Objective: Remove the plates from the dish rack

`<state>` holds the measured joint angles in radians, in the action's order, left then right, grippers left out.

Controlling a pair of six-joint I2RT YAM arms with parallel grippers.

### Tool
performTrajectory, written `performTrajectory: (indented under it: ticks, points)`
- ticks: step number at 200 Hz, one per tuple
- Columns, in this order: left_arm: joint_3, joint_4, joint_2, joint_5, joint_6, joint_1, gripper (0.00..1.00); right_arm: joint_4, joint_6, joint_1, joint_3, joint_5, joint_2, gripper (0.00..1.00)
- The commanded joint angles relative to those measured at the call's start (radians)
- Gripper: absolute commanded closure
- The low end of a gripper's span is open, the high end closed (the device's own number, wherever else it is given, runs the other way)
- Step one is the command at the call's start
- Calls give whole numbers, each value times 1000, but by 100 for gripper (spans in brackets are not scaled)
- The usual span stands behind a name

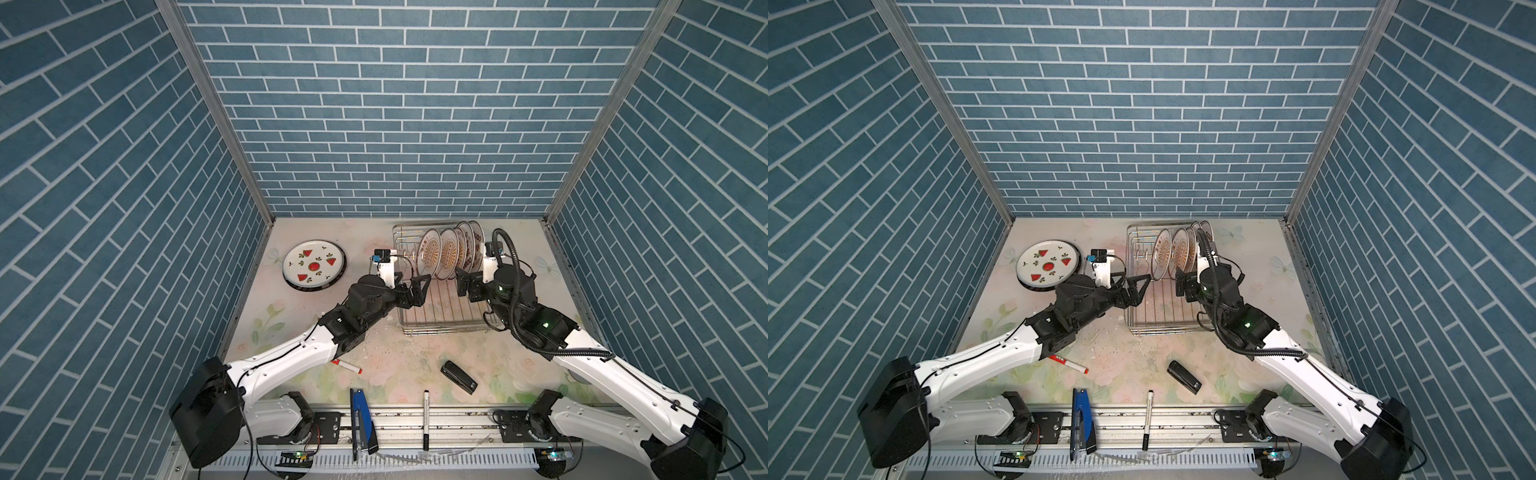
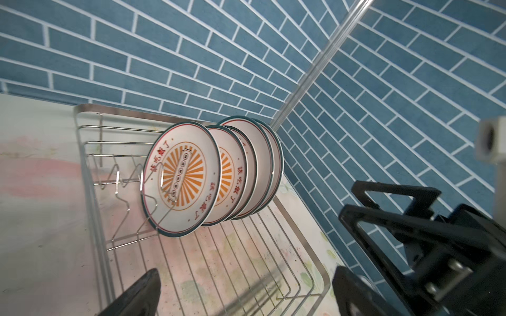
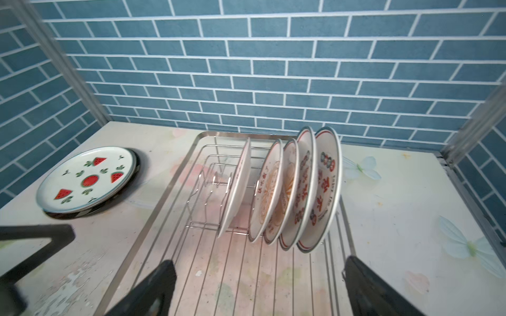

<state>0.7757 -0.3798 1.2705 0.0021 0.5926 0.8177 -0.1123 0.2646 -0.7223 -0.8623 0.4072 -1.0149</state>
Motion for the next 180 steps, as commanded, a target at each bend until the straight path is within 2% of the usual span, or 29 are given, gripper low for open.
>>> performTrajectory:
  ticks: [1, 9, 19, 63, 97, 112, 126, 180]
  points:
    - [43, -74, 62, 71, -33, 19, 0, 39, 19, 55, -17, -25, -26, 12]
    - [44, -101, 81, 82, -32, 23, 0, 29, 20, 67, -35, -20, -46, 21]
    - [43, -142, 105, 90, -33, 27, 0, 29, 23, 81, -55, -24, -70, 27]
    - [63, -227, 189, 111, -37, 29, 0, 40, 14, 141, -167, -96, -216, 39]
    - [49, -280, 212, 111, -11, 29, 0, -13, 9, 162, -278, -47, -346, 45]
    - [40, -321, 238, 117, 3, 29, 0, -26, 5, 167, -315, -14, -389, 52]
    - [48, -308, 258, 122, 5, 29, 0, -49, 6, 166, -347, 16, -429, 52]
    - [35, -307, 257, 119, 18, 29, 0, -116, 16, 190, -451, 4, -548, 54]
